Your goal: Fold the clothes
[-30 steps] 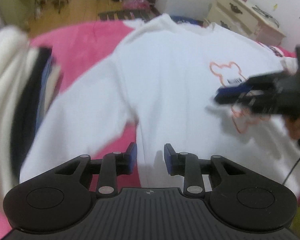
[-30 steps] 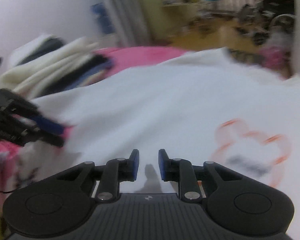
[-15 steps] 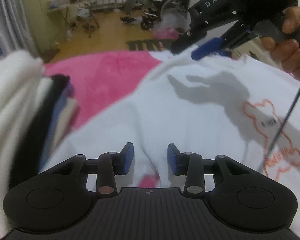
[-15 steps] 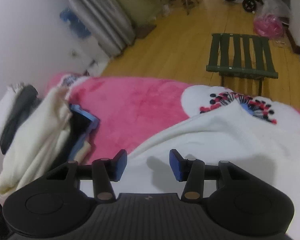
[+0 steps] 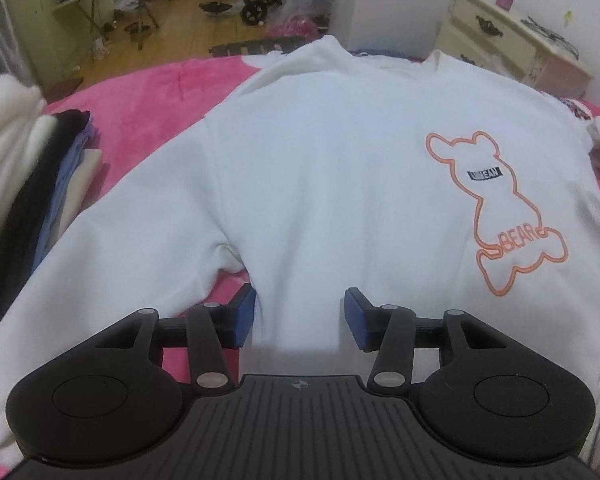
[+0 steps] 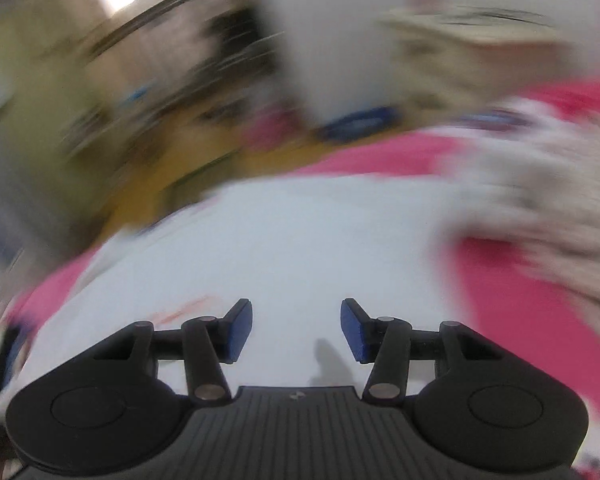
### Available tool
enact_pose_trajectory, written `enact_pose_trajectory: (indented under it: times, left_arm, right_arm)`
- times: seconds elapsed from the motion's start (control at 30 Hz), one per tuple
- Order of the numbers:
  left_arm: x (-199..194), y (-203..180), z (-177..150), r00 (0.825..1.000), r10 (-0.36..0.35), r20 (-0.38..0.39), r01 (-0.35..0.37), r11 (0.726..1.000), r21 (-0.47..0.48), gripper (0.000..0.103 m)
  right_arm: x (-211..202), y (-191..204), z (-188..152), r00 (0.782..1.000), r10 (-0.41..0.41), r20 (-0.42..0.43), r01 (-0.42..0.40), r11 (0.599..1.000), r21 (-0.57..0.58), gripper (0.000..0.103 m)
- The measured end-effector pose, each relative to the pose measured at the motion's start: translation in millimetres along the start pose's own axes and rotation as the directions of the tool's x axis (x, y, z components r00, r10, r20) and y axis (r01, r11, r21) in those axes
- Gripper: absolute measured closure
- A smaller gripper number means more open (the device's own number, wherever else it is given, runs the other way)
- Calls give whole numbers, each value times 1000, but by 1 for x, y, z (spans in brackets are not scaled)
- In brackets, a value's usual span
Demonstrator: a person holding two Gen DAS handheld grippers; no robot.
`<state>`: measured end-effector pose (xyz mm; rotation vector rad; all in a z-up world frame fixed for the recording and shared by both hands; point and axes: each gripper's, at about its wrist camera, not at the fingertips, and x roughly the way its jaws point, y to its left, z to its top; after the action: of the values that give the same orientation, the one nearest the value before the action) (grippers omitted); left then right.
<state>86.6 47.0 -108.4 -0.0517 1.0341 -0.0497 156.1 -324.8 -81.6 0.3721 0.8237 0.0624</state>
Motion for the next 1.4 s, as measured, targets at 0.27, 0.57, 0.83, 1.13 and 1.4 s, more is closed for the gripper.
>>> enact_pose_trajectory:
  times: [0.27, 0.57, 0.83, 1.13, 1.4]
  left_arm:
    - [-30, -3, -22, 998, 3, -66, 1, 998, 68, 55]
    - [-112, 46, -83, 963, 237, -129, -225, 969, 102, 54]
    - [-97, 85, -127, 967, 185, -175, -192, 981, -24, 50]
    - [-71, 105, -139, 978, 182, -101, -189, 980, -67, 50]
    - [-88, 96, -128, 973, 217, 84, -213, 976, -54, 100]
  right_arm:
    - [-17, -53, 7, 990, 70, 124, -96, 970, 223, 49]
    - [23, 184, -56, 775, 552, -308, -631, 655, -415, 49]
    - [13, 329, -151, 589, 455, -668, -801, 224, -554, 51]
    - [27, 409, -208, 464, 355, -811, -886, 184, -426, 51]
    - [39, 378, -163, 548, 425, -720, -833, 356, -424, 51]
